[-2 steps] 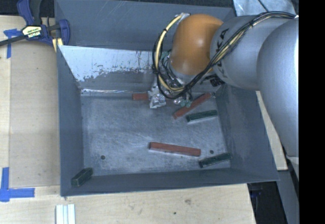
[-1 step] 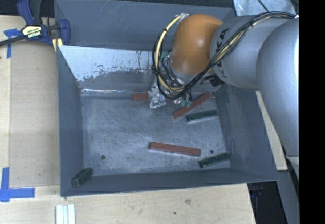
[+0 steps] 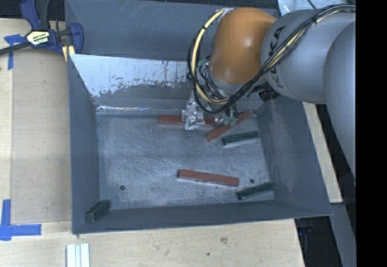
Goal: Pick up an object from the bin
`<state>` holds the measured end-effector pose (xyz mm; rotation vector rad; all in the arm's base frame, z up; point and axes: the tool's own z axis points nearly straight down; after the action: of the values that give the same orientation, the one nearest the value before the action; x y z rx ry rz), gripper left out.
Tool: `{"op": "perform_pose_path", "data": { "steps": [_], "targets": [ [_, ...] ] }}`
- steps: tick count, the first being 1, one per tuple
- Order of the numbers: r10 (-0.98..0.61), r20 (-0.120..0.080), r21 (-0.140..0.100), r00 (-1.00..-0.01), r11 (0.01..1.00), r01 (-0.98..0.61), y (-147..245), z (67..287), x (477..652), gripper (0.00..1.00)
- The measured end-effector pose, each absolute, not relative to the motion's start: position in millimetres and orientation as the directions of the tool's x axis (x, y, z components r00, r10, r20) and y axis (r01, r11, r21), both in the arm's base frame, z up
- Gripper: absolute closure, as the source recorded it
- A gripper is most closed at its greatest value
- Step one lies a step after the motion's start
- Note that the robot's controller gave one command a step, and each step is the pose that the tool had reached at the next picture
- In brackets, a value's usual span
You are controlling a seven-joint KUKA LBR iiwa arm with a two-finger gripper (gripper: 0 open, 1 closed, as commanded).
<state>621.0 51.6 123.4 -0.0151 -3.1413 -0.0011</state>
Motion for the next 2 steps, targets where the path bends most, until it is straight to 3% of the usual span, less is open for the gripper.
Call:
{"op": "perform_pose_path", "data": {
  "steps": [1,2],
  "targets": [
    [0.038,-0.003,0.001,-0.999,0.999,0.038,55,165,622.4,0.0],
    [0.051,-0.002,0.001,-0.999,0.999,0.051,57,154,622.4,0.0]
  ]
}}
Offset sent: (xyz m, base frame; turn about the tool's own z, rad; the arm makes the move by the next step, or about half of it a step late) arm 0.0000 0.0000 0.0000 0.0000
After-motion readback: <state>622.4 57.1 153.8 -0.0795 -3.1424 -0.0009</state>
